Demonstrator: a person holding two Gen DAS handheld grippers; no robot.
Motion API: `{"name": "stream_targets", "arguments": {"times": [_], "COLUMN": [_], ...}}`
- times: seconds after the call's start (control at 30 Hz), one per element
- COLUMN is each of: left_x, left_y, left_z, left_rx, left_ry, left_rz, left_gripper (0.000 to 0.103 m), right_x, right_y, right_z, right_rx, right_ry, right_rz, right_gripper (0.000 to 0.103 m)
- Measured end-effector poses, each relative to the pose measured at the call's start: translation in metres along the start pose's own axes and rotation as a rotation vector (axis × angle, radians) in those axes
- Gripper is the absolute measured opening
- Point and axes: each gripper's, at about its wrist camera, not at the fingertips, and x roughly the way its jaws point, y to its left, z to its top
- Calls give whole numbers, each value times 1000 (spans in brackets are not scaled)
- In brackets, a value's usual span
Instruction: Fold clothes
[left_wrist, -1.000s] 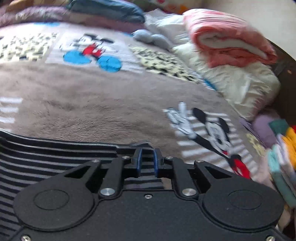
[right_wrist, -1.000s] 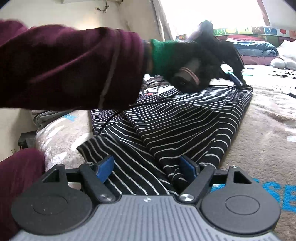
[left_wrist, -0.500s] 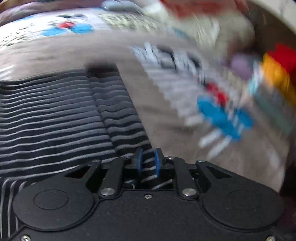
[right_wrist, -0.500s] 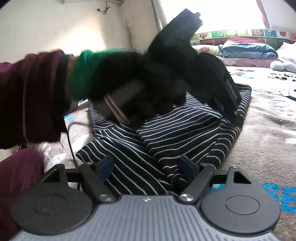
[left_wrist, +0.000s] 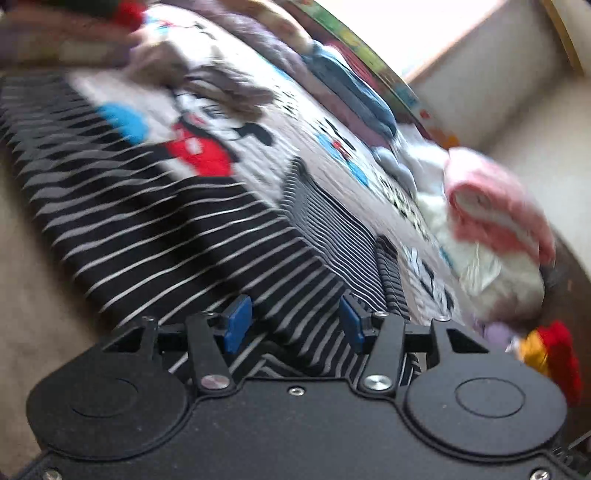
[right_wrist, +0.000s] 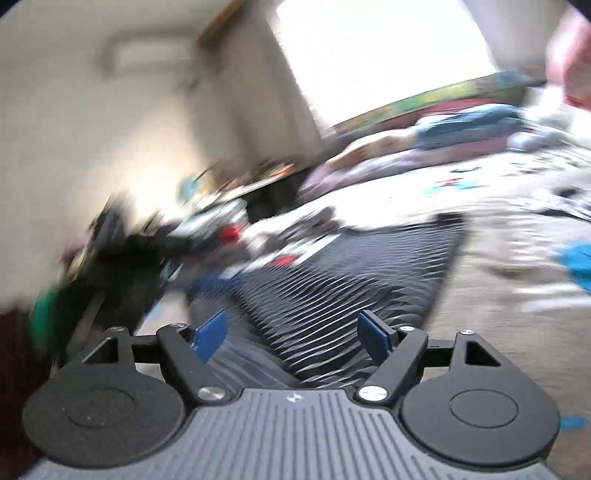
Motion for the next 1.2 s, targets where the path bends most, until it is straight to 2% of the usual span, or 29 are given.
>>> {"name": "stream_targets", "arguments": {"times": [0.1,0.23,0.37,0.47,0.53,0.67,0.77,0.9,1.03,1.1,1.13,1.2], "left_x": [0,8,18,19,18,21,23,18,26,33,32,26], "left_y": [12,22,26,27,31,35,36,48,40,35,31,18], "left_z": [2,9,15,13,10,12,19,19,22,26,28,34], "left_rx": [-75,-132,-141,-139,-146,-166,-164,-209,-155,-107,-81,-17], "left_ry": [-37,-52,-46,-60,-73,-85,-114,-131,-134,-130,-135,-157], "left_rz": [-41,-59,-59,-57,-54,-40,8,41,73,79,67,31], "left_gripper": [50,50,50,48,45,38,35,30,29,18,3,2], "right_x": [-4,-4,-18,-20,-18,-6,1,-1,1,4,6,8], "right_y": [-25,-26,-42,-47,-40,-18,-4,12,29,36,39,46], "right_z": [0,-9,-13,-19,-22,-30,-32,-28,-29,-33,-34,-35], "right_rx": [101,82,215,250,220,134,81,14,-85,-123,-145,-194], "right_ry": [-35,-17,-77,-68,-39,33,64,45,70,99,106,109], "right_rz": [-128,-193,-243,-314,-314,-253,-231,-224,-200,-199,-205,-227], "right_gripper": [71,62,62,62,62,62,62,61,60,60,60,60]}}
